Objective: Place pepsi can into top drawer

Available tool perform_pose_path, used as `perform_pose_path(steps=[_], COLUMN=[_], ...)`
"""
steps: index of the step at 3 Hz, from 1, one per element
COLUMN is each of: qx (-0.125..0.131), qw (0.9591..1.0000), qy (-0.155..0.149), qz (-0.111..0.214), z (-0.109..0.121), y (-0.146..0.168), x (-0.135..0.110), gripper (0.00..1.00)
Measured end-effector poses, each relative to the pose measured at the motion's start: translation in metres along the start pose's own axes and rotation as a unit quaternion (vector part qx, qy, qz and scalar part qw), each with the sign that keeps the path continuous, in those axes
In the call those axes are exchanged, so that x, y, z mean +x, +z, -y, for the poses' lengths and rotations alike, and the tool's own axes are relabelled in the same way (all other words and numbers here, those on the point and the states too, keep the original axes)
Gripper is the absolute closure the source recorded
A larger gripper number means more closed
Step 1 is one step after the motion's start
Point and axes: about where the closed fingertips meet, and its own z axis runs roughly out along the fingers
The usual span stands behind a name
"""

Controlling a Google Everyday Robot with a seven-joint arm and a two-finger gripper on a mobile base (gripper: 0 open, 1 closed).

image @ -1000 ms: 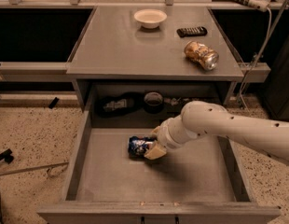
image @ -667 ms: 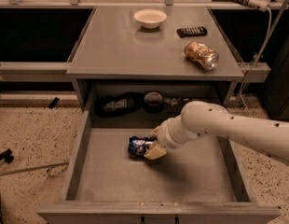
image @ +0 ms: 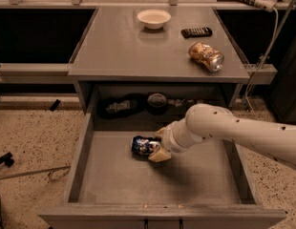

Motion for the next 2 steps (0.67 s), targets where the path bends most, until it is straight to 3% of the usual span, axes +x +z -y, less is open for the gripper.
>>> perform_pose_path(steps=[1, 2], qx=[0.0, 0.0], qw=[1.0, 1.0], qy=[0.0, 0.0], qz=[0.0, 0.0], z=[0.0, 0.0], y=[0.0, 0.0], x=[0.0, 0.0], gripper=[0.0, 0.0])
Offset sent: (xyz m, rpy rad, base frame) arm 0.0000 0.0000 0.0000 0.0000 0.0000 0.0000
